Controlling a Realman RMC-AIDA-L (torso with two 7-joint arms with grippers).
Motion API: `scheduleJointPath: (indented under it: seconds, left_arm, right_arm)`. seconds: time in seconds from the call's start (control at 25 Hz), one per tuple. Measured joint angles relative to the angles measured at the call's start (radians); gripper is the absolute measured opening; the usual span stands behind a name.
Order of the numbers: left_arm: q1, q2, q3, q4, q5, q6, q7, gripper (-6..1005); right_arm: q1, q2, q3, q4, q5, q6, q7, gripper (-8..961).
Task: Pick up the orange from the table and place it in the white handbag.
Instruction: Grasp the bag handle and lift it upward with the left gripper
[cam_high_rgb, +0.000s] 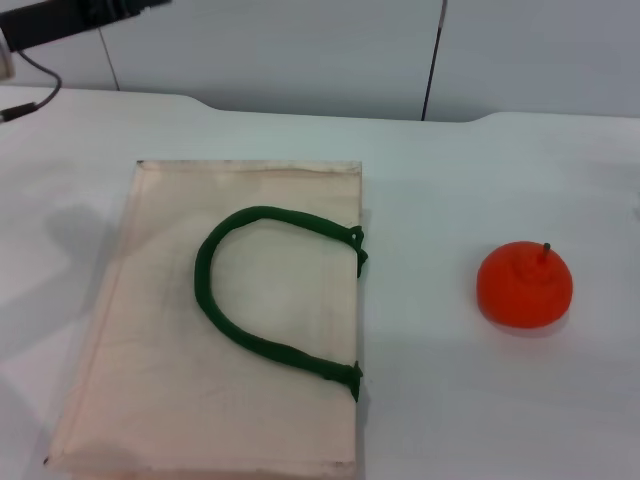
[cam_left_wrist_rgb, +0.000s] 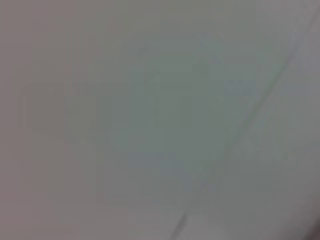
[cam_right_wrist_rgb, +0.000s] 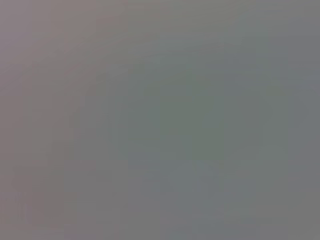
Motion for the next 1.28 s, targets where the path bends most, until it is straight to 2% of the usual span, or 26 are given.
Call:
scheduleJointPath:
  seconds: [0.12,0.24,0.36,0.48,0.6,0.76,0.88,1.04,1.28]
  left_arm:
    - [-0.043,0.017,0.0,-0.097,0.168,0.106,-0.087,837]
    - [-0.07,0.019,0.0,-0.119,0.286,0.145,-0.106,833]
    - [-0.098,0.012,0.0,-0.115,0.418,0.113,-0.105,830]
    - [-0.108,0.0,0.0,-0.093,0.494,0.05,-0.106,826]
    - [-0.108,-0.004,0.0,-0.025,0.526,-0.012,-0.105,823]
    - [-0.107,0.004,0.0,0.077,0.582,-0.087,-0.105,818]
    - [-0.118,-0.005,0.0,0.091,0.651,-0.141,-0.116,815]
    - [-0.115,-0.017,0.0,0.095,0.639,-0.17,-0.118,810]
    - [-0.113,-0.01,0.0,0.169,0.638,-0.196,-0.114,803]
  right_arm:
    - [-0.002,-0.001,0.0,-0.001,0.0,0.001,0.0,889]
    - [-0.002,-0.001,0.0,-0.002,0.0,0.001,0.0,889]
    - [0.001,-0.001,0.0,-0.002,0.001,0.0,0.0,889]
    - [0.004,-0.001,0.0,0.0,0.002,0.0,0.0,888]
    - [0.004,-0.001,0.0,-0.001,0.002,0.0,0.0,888]
    - [0.003,-0.001,0.0,0.0,0.002,-0.001,0.0,888]
    - [0.004,-0.001,0.0,0.003,0.002,-0.001,0.0,888]
    - [0.002,-0.001,0.0,0.002,0.002,0.0,0.0,887]
    - [0.005,-0.001,0.0,0.004,0.002,0.0,0.0,887]
